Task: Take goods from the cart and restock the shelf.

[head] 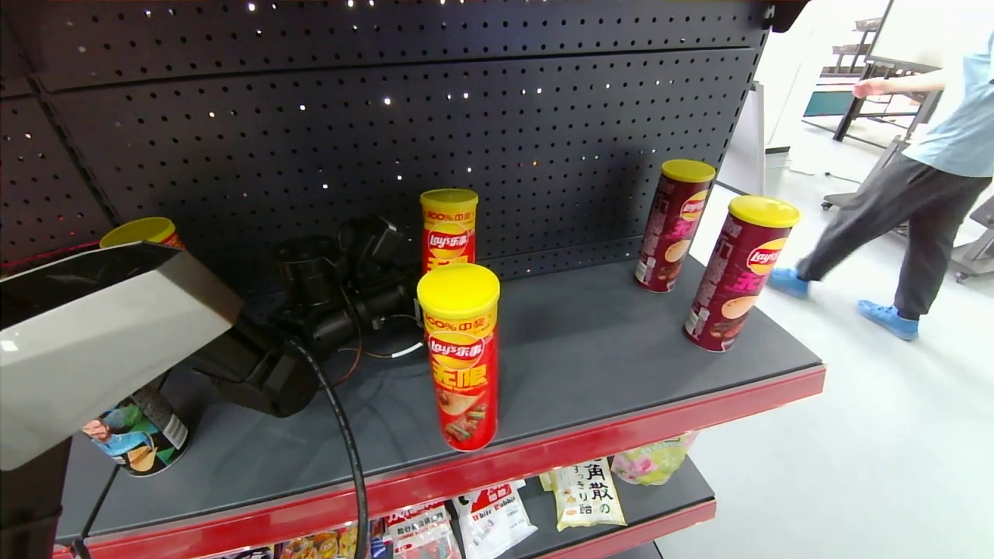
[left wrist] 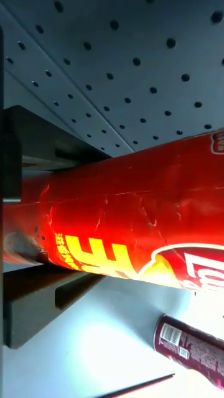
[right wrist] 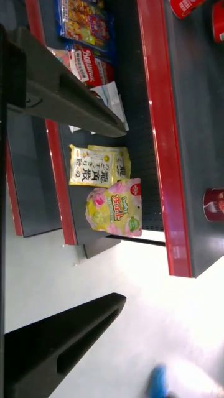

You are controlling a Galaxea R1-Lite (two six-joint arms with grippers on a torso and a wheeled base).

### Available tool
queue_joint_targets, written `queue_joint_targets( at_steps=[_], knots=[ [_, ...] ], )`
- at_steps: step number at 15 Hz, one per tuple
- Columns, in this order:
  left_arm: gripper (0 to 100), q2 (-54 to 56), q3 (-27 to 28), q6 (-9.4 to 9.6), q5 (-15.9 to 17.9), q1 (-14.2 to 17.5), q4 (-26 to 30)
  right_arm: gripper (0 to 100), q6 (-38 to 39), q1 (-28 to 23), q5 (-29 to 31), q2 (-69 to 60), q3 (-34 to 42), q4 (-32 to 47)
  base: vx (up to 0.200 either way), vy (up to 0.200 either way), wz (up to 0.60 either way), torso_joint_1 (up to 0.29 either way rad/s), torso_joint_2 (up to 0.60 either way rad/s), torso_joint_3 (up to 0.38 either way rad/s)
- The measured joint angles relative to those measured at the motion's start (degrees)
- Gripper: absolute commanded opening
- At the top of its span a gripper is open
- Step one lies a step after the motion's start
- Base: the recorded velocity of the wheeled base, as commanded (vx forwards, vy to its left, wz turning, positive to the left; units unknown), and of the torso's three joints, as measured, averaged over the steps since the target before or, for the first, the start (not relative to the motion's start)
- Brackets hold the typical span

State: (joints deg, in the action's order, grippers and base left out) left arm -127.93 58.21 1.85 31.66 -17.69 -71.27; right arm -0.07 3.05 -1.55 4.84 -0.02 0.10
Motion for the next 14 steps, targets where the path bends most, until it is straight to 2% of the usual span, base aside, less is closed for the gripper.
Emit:
queue_joint_targets(
  at_steps=[5,14],
  knots=[
    [0,-1.6,0.5,0.24,0.0,0.2,-1.2,100,0.0,0.0,0.0,0.0,0.0,0.0,0.0,0.0,0.0,0.0,0.0,0.0],
    [0,1.9,-6.3,0.57,0.2,1.5,1.3,100,0.0,0.0,0.0,0.0,0.0,0.0,0.0,0.0,0.0,0.0,0.0,0.0]
  ],
)
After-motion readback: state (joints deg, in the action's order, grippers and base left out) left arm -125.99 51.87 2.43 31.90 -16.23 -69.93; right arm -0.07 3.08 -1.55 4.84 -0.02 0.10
